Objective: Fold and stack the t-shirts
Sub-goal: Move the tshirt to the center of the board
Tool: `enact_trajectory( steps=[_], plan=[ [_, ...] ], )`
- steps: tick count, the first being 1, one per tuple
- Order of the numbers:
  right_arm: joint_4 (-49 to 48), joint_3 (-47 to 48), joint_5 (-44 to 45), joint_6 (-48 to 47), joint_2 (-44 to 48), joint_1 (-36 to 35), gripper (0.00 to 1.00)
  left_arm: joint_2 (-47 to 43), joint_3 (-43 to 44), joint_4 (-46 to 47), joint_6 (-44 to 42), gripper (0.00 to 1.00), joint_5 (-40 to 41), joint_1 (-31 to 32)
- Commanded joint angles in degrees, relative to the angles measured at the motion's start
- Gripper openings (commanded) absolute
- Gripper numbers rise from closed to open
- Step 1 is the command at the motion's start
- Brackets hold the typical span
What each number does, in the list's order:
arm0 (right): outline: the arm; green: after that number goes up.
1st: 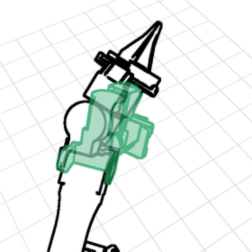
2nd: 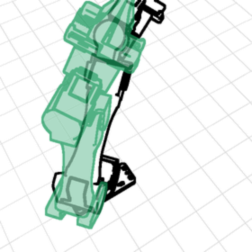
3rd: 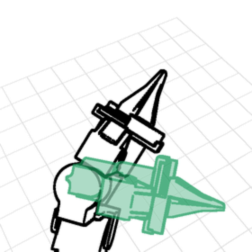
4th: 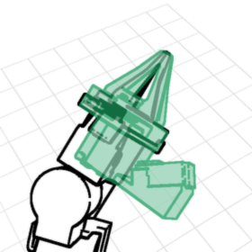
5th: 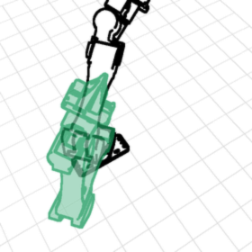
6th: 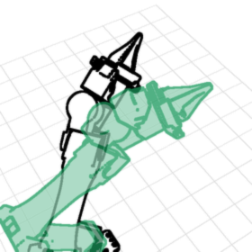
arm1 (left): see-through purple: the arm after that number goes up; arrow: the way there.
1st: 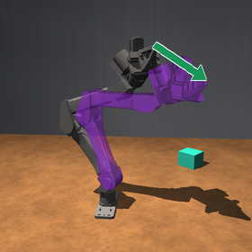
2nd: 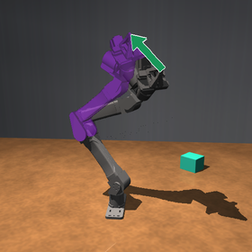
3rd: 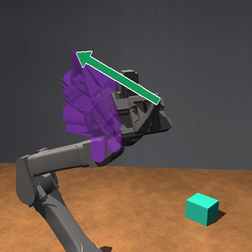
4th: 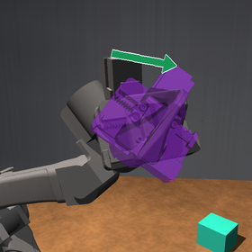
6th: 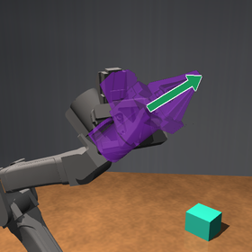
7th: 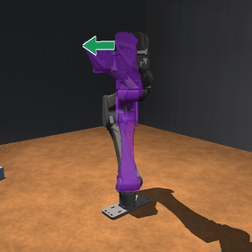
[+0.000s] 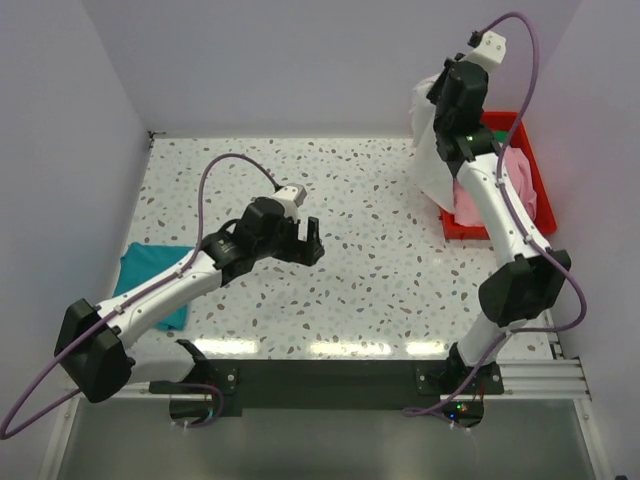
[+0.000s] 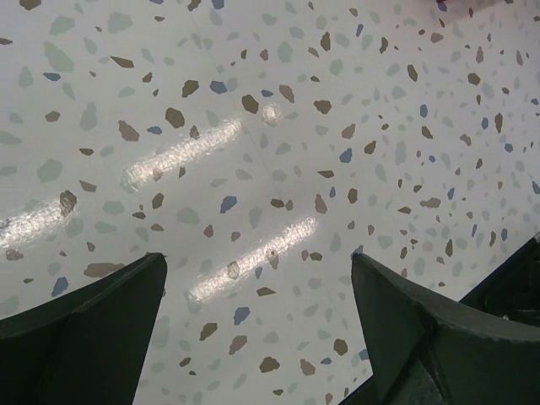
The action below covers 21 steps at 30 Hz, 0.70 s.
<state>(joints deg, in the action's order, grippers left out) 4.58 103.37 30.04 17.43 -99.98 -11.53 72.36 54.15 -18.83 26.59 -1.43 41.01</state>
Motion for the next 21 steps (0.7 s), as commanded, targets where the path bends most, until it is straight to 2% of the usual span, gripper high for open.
enact_trajectory(
  steps=[1,6,13,18,19,20,21],
  plan=[
    [0.16,4.73,-2.70,-3.98,7.95,-5.24,0.00,-3.01,2.45,0.46,1.00,0.96,3.36,-1.37],
    [2.45,5.43,-9.37,-0.48,13.05,-11.14,0.00,-4.68,2.36,0.63,3.38,0.96,4.77,-3.74],
    [4.56,6.84,-11.85,0.67,13.85,-25.54,0.00,-6.88,0.96,1.87,6.63,0.95,3.54,-8.84],
    [11.05,6.76,-10.62,4.18,10.00,-25.13,0.01,-6.70,0.34,2.48,7.95,0.95,3.63,-9.29],
    [12.81,6.67,-12.01,5.23,8.77,-22.60,0.03,-6.44,-0.18,2.83,8.47,0.95,3.63,-9.37],
    [15.78,6.32,-14.81,9.25,6.23,-20.48,0.06,-6.35,-0.45,3.01,8.74,0.95,3.72,-9.29],
    [16.25,4.05,-21.45,11.46,4.99,-15.33,0.16,-6.26,-0.71,3.44,9.00,0.95,3.80,-9.37]
  ],
)
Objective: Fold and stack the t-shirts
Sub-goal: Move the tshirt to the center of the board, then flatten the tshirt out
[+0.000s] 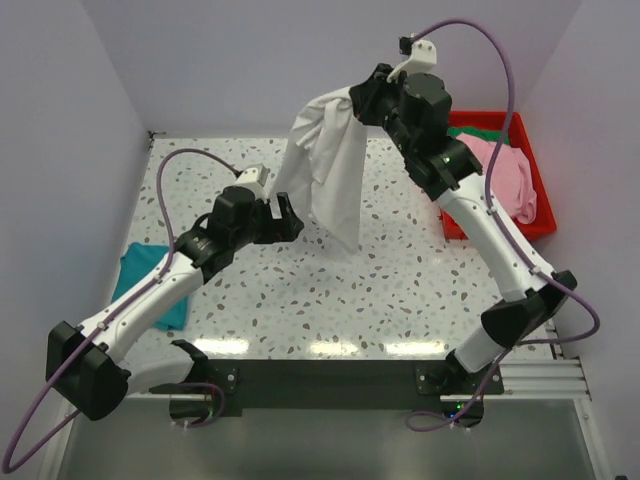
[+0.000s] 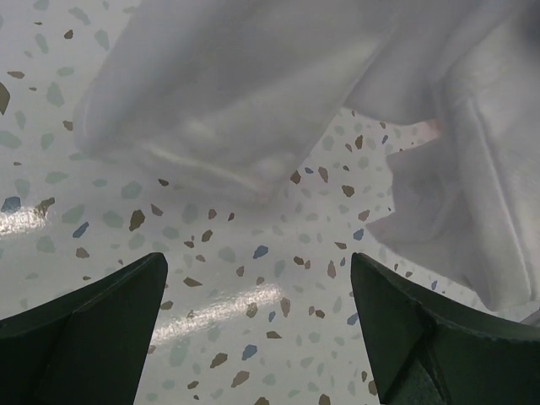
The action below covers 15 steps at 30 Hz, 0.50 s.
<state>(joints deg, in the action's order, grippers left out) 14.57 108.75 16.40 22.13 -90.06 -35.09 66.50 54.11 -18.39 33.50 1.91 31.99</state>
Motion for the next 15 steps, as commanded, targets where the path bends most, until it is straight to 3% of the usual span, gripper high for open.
enact_trajectory(
  steps=[1,4,7,11,15],
  plan=[
    [6.78,-2.48,-10.40,8.70,-6.08,10.81,0.23,0.20,-1.37,3.19,2.53,0.95,0.81,-0.43],
    [10.47,-4.07,-16.11,11.53,-13.36,17.59,0.58,1.96,-2.42,3.36,3.68,0.94,1.07,-0.61],
    [14.08,-8.36,-17.81,11.36,-15.94,20.24,0.71,3.54,-4.26,4.24,4.91,0.91,1.42,-0.61],
    [5.50,-26.27,-14.93,11.79,-7.17,18.58,0.74,4.51,-8.04,5.30,6.84,0.87,3.53,-0.61],
    [5.12,-40.42,-4.73,10.13,-0.74,8.58,0.73,6.62,-11.74,8.71,7.90,0.80,4.59,-0.61]
  ],
)
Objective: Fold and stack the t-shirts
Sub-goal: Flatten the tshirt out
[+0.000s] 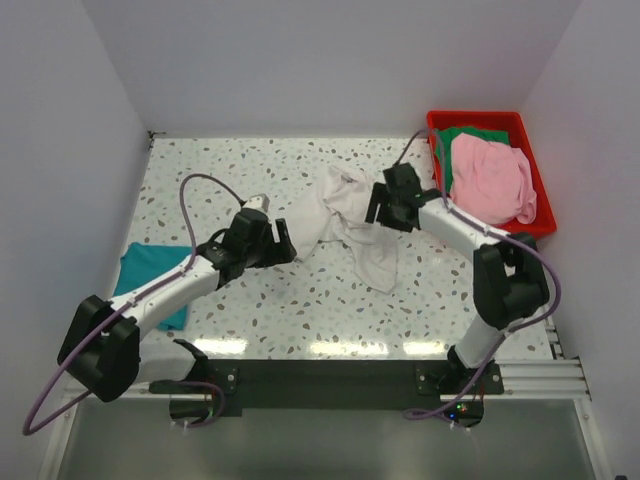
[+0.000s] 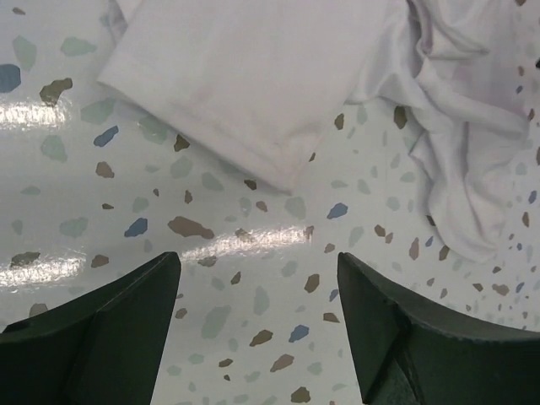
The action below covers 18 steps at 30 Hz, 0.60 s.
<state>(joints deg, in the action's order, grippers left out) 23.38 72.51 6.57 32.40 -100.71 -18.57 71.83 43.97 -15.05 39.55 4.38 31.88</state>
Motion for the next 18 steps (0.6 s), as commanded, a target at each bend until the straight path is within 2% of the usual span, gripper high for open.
enact_trajectory(
  steps=[1,3,5,11,18],
  plan=[
    [-3.78,-6.22,6.34,-0.15,11.92,-9.72,0.72,3.12,-2.12,6.16,1.85,0.79,1.69,-0.50],
    [-4.13,-11.31,11.61,0.20,13.60,-13.58,0.70,6.45,-2.04,8.44,2.02,0.75,1.51,-0.41],
    [-4.21,-13.87,13.38,1.51,16.14,-14.56,0.69,8.58,-1.52,9.94,2.90,0.73,1.24,-0.15],
    [-5.09,-20.39,13.38,2.23,22.21,-16.50,0.62,15.79,2.00,13.11,5.62,0.67,2.21,2.40],
    [-5.97,-22.76,13.29,1.70,21.08,-17.47,0.59,21.68,5.78,14.17,7.21,0.59,3.18,2.84]
  ],
)
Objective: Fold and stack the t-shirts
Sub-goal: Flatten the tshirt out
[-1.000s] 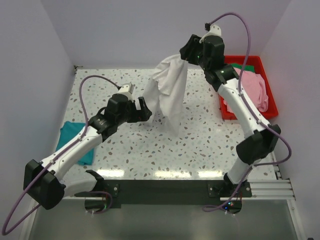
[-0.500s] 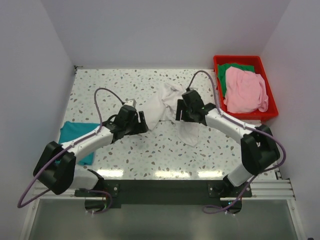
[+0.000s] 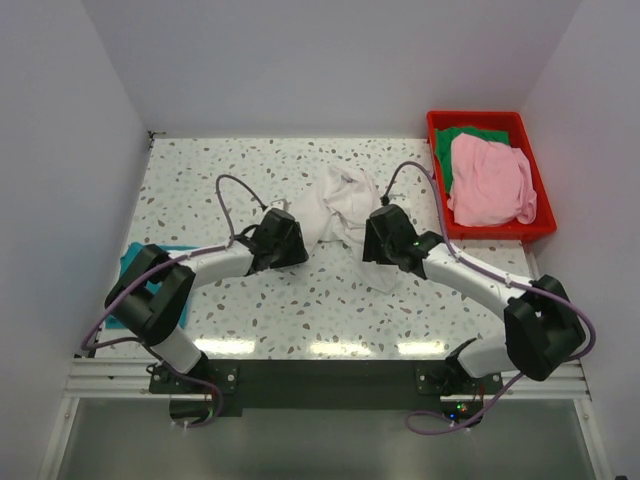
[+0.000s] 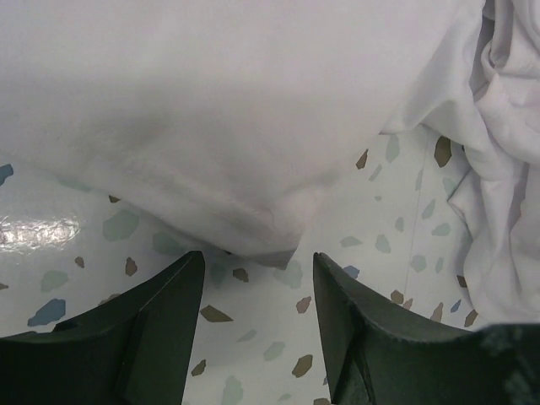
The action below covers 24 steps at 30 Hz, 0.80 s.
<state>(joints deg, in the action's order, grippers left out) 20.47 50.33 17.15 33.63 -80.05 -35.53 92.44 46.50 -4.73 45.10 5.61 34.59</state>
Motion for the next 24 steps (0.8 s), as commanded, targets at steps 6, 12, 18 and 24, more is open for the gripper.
enact_trajectory(
  steps=[6,12,18,24],
  plan=[
    [-3.68,0.56,8.08,-1.46,-2.12,-0.51,0.59,3.53,4.91,3.85,1.74,0.51,2.13,0.13],
    [-5.61,3.99,9.57,-3.30,-7.66,-0.51,0.60,4.85,6.32,3.85,1.75,0.40,3.35,0.22],
    [-6.49,7.85,10.45,-4.36,-13.46,-0.42,0.60,4.94,8.60,2.54,1.48,0.23,5.55,0.13],
    [-4.74,10.05,11.15,-3.83,-13.91,-0.42,0.28,3.01,10.89,-1.59,0.87,0.08,7.58,-1.01]
  ],
)
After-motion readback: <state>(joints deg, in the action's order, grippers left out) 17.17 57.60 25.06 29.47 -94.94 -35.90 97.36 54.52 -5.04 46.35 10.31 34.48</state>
